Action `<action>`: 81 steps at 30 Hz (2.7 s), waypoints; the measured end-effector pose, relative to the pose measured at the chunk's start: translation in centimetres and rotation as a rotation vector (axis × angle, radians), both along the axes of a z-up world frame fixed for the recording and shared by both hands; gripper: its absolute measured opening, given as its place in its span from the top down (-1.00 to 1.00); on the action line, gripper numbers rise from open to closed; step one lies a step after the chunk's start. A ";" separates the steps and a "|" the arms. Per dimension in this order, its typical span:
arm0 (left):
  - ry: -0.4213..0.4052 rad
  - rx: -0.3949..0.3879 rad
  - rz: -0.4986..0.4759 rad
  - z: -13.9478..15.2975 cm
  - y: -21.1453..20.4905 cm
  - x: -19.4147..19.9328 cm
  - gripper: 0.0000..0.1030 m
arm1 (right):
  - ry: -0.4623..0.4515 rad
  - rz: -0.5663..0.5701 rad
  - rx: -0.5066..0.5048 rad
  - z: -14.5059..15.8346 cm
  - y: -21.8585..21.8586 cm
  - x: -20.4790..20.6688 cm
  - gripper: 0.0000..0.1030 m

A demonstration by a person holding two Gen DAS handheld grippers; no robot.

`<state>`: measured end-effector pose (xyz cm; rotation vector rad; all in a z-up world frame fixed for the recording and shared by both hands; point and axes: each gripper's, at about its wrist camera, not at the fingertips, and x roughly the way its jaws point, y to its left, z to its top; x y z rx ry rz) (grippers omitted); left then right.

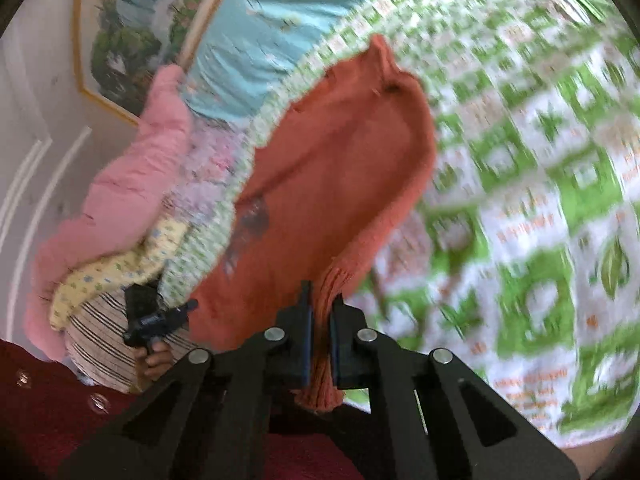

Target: Fold small clothes

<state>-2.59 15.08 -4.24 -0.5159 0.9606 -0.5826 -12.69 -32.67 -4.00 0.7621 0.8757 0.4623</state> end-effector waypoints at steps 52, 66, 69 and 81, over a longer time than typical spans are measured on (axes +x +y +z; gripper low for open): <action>-0.016 0.054 0.310 -2.2 -2.7 36.7 0.84 | 0.050 -0.237 -0.268 -2.6 -2.6 36.7 0.71; 0.045 0.255 -0.142 -2.8 -16.6 29.9 0.40 | -0.006 0.283 -0.474 -2.6 9.9 32.2 0.17; 0.028 0.287 -0.163 -2.6 -17.4 31.3 0.40 | 0.010 0.290 -0.509 -3.3 10.3 33.5 0.17; -0.045 0.421 0.033 0.2 -15.2 41.0 0.69 | -0.005 -0.021 -0.621 -2.1 4.2 39.6 0.17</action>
